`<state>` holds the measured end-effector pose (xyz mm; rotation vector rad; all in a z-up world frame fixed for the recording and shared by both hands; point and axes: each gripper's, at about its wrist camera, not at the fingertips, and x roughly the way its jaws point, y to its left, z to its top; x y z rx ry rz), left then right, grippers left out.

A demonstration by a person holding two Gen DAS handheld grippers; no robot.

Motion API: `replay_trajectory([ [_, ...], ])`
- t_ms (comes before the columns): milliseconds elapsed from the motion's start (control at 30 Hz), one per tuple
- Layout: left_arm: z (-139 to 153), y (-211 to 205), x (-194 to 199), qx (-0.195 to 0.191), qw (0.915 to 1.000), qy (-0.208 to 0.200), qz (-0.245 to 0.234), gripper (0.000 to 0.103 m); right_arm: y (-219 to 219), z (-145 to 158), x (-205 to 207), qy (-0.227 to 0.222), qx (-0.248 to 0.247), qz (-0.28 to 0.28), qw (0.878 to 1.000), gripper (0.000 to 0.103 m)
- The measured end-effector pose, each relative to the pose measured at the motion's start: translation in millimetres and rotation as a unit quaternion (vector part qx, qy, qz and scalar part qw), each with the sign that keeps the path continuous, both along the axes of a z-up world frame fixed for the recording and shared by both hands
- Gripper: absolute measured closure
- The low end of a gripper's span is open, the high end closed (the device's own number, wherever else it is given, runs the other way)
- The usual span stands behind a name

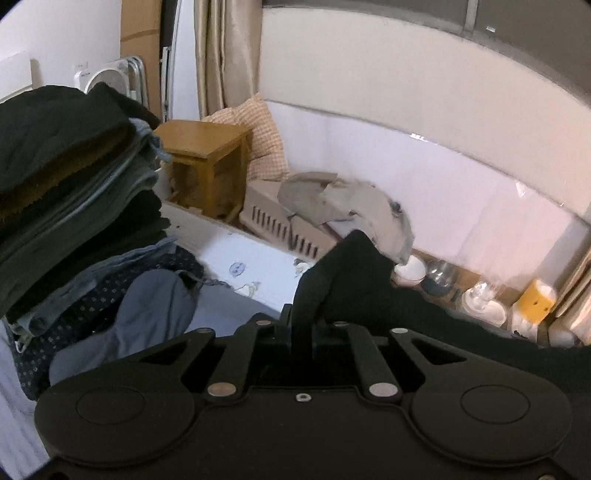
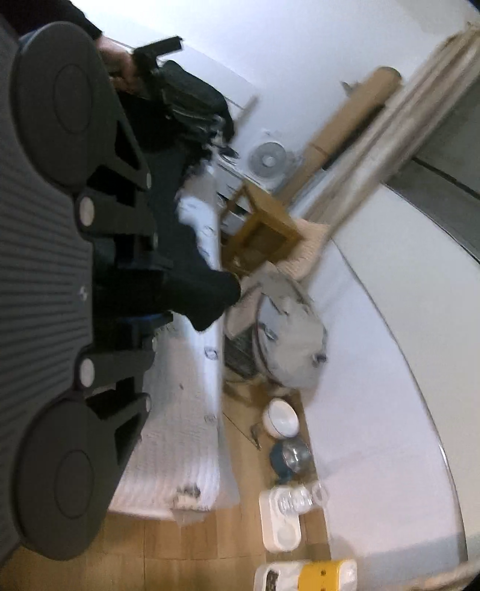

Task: Fold clothes
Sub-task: 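Grasp the sweatshirt with the left gripper while the right gripper holds it, then open both grippers and lay the sweatshirt flat on the mattress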

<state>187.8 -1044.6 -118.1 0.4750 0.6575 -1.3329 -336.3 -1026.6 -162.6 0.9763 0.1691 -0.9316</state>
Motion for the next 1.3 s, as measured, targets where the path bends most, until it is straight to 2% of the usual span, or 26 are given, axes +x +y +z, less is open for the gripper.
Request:
replay_trajectory([
  [100, -26, -16, -8, 0.056, 0.9981, -0.022, 0.016, 0.083, -12, -25, 11, 0.058, 0.025, 0.028, 0.998, 0.081],
  [133, -32, -18, -12, 0.066, 0.9971, -0.030, 0.025, 0.073, -16, -35, 15, 0.077, 0.036, 0.039, 0.996, 0.080],
  [200, -33, -14, -17, 0.061, 0.9971, -0.032, 0.032, 0.070, -20, -42, 19, 0.092, 0.049, 0.050, 0.993, 0.076],
  [267, -20, 0, -20, 0.035, 0.9987, -0.023, 0.029, 0.052, -18, -33, 13, 0.080, 0.044, 0.045, 0.995, 0.071],
  [333, 4, 23, -23, 0.002, 0.9995, -0.015, 0.026, 0.044, -8, -13, 3, 0.079, 0.015, 0.034, 0.996, 0.065],
  [467, 54, 89, -36, -0.069, 0.9975, -0.001, 0.011, 0.043, 30, 30, -17, 0.048, -0.026, 0.030, 0.998, 0.063],
  [533, 68, 126, -45, -0.099, 0.9951, 0.011, 0.002, 0.043, 58, 48, -16, 0.031, -0.044, 0.068, 0.996, 0.063],
  [600, 66, 161, -54, -0.112, 0.9919, 0.059, -0.010, 0.043, 88, 55, -9, -0.001, -0.046, 0.115, 0.992, 0.060],
  [667, 55, 188, -62, -0.117, 0.9867, 0.111, -0.023, 0.043, 116, 53, 2, -0.019, -0.039, 0.149, 0.988, 0.059],
  [733, 35, 210, -71, -0.123, 0.9765, 0.175, -0.025, 0.039, 137, 46, 16, -0.022, -0.032, 0.178, 0.983, 0.059],
  [833, -4, 229, -79, -0.136, 0.9477, 0.289, -0.012, 0.038, 157, 31, 38, -0.008, -0.016, 0.219, 0.975, 0.059],
  [900, -27, 231, -85, -0.137, 0.9366, 0.322, -0.006, 0.037, 160, 20, 49, 0.023, -0.005, 0.231, 0.973, 0.059],
  [967, -42, 228, -83, -0.135, 0.9391, 0.316, 0.006, 0.037, 162, 13, 56, 0.052, 0.003, 0.234, 0.971, 0.059],
  [1067, -49, 225, -60, -0.153, 0.9372, 0.312, 0.030, 0.039, 162, 4, 57, 0.082, 0.017, 0.238, 0.968, 0.059],
  [1167, -45, 226, -16, -0.181, 0.9348, 0.285, 0.110, 0.038, 165, 2, 54, 0.099, 0.024, 0.245, 0.964, 0.059],
  [1233, -45, 229, 15, -0.196, 0.9267, 0.271, 0.171, 0.042, 165, 0, 56, 0.111, 0.023, 0.250, 0.962, 0.059],
  [1267, -47, 232, 32, -0.202, 0.9165, 0.284, 0.197, 0.043, 165, -2, 57, 0.118, 0.021, 0.253, 0.960, 0.059],
  [1300, -46, 235, 45, -0.210, 0.9113, 0.279, 0.218, 0.045, 165, -3, 58, 0.125, 0.020, 0.256, 0.958, 0.059],
])
